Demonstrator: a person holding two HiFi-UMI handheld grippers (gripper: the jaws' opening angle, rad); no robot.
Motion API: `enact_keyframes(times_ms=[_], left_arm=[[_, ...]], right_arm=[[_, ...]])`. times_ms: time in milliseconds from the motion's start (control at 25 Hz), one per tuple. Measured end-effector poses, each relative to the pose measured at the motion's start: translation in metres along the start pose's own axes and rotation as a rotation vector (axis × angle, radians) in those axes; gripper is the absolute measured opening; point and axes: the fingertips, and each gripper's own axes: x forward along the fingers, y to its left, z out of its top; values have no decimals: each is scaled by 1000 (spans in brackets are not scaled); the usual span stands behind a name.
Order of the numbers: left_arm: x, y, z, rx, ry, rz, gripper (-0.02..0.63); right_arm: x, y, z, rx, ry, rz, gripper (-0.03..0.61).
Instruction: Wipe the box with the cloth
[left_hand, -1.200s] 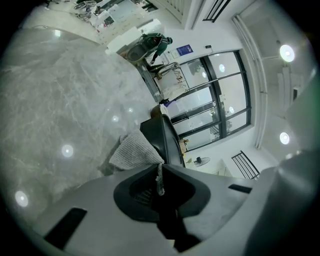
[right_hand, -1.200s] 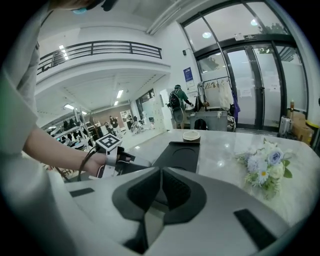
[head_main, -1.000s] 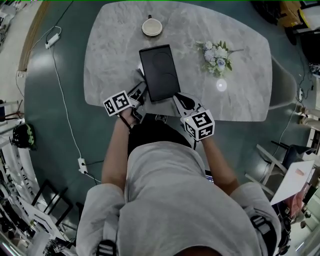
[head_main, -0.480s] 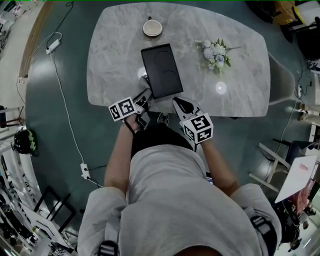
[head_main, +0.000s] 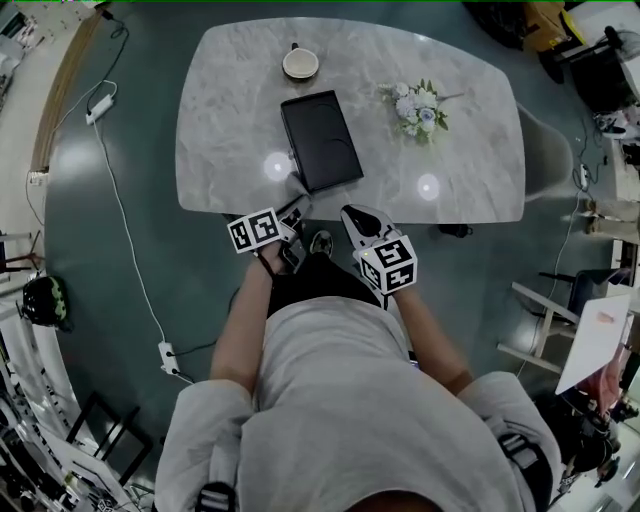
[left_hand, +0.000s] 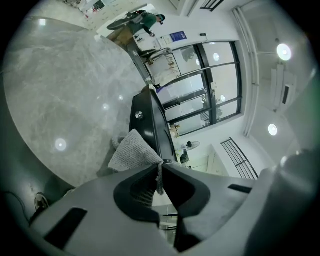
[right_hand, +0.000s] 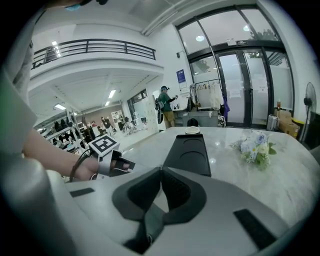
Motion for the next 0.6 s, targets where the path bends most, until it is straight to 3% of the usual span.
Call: enact_keyframes(times_ms=[200,440,600], left_arm=[[-21,-9,-8,90,36,23,43],[-74,-56,9,337,-69,53,43],[-94,-87,4,496,-120,100,43]], right_arm=[[-13,11,-5,40,-20,-70,34],[-37,20,15,65,-138,-183,34],[-64,18,28,-14,-198,-304,33]])
